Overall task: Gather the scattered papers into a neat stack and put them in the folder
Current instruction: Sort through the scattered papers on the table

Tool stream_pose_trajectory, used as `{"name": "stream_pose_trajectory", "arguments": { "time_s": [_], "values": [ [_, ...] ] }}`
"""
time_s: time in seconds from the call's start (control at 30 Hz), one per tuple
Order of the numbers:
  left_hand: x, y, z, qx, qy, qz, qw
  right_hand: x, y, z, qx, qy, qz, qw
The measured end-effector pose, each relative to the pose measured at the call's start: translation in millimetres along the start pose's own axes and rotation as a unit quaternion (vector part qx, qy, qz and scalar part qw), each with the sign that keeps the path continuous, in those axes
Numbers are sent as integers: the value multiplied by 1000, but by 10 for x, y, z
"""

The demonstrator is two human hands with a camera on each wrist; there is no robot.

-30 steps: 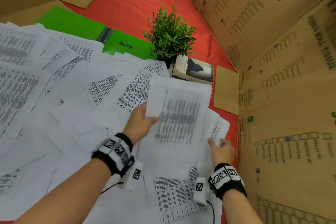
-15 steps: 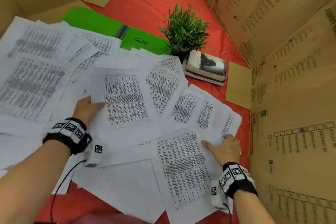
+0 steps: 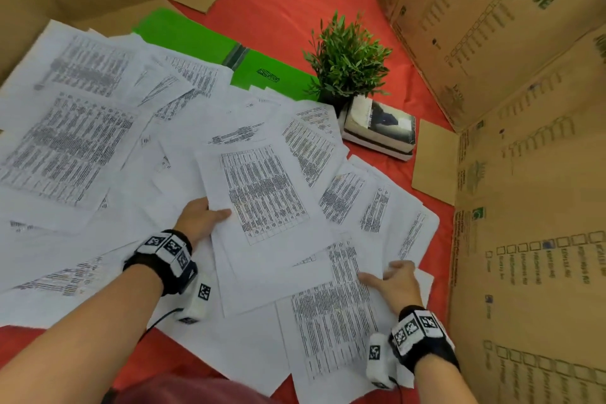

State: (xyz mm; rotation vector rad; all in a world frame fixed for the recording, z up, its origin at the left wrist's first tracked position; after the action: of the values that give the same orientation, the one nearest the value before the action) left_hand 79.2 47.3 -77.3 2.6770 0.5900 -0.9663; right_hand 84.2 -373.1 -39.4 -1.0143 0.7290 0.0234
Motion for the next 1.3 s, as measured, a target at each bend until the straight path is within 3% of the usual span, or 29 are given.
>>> {"name": "stream_pose_trajectory", "arguments": {
  "time_s": [0.07,0.23,0.43,0.5,0.63,0.83,0.97,1.13,1.3],
  "values": [
    [-3,4,-9,-1,11,-6,1000,-30,-21,89,-35,-43,-23,998],
    [-25,-9,-22,-3,32,-11,999,-108,-557,435,-121,-109,-211,964],
    [1,-32,-18,3,27,-14,1000,-52,-697,537,-157,-91,-230,956],
    [5,-45,-15,2,19,-15,1000,-26,-530,478,-220,-79,-195,952],
    [6,-73,-5,14,8,-13,1000,106,-171,208,-236,-20,-71,969],
    [-15,-50,-20,19,1,1,1000,187,-160,58,-217,33,-89,972],
    [-15,-40,-27,23,-9,-2,1000,205,-147,58,-217,23,-54,974],
    [6,-66,-18,13,-24,5,1000,189,-198,41,-214,33,-94,972],
    [-26,-14,-47,23,-14,2,1000,231,-239,-29,-180,36,-44,982]
  ]
}}
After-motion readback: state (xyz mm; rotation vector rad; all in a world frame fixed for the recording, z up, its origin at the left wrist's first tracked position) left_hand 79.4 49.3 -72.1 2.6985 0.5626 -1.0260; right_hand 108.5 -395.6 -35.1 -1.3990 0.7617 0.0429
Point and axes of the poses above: each hand's wrist, its own x-axis towards the middle knuckle, its own y-axis out of the palm, z = x × y, the point moved 6 cm from there along x, towards the middle knuckle, and after that the axes turned 14 degrees about -x, right-handed, at the moved point
